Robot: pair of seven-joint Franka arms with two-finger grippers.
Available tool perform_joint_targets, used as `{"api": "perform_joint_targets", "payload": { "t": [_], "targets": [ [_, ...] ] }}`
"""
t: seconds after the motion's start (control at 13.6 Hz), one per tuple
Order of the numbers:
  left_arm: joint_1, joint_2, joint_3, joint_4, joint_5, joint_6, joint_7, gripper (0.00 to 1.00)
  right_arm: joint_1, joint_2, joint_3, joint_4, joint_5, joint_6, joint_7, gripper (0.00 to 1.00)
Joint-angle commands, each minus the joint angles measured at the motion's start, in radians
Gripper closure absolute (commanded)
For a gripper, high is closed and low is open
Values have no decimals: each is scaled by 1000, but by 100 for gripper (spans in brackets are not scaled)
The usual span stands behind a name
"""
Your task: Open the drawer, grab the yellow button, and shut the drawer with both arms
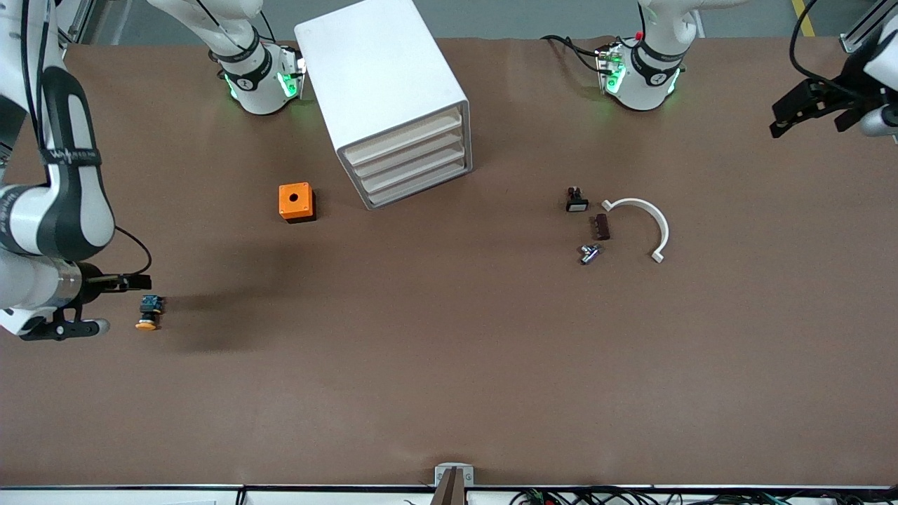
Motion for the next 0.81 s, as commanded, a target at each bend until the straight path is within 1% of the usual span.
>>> {"api": "perform_joint_targets", "payload": {
  "t": [0.0,0.29,0.44,0.73],
  "targets": [
    [18,-13,-5,-11,-8,15,10,0,26,-69,-1,36,72,-86,94,0],
    [16,7,-8,5,-3,19,-4,0,92,-204,-2,36,72,-195,183,0],
    [16,7,-5,6,-2,19,-4,0,108,-260,-1,38,76,-241,189,0],
    [18,10,-5,32,3,21,12,0,132,-324,1,42,77,-310,193,0]
  ]
}}
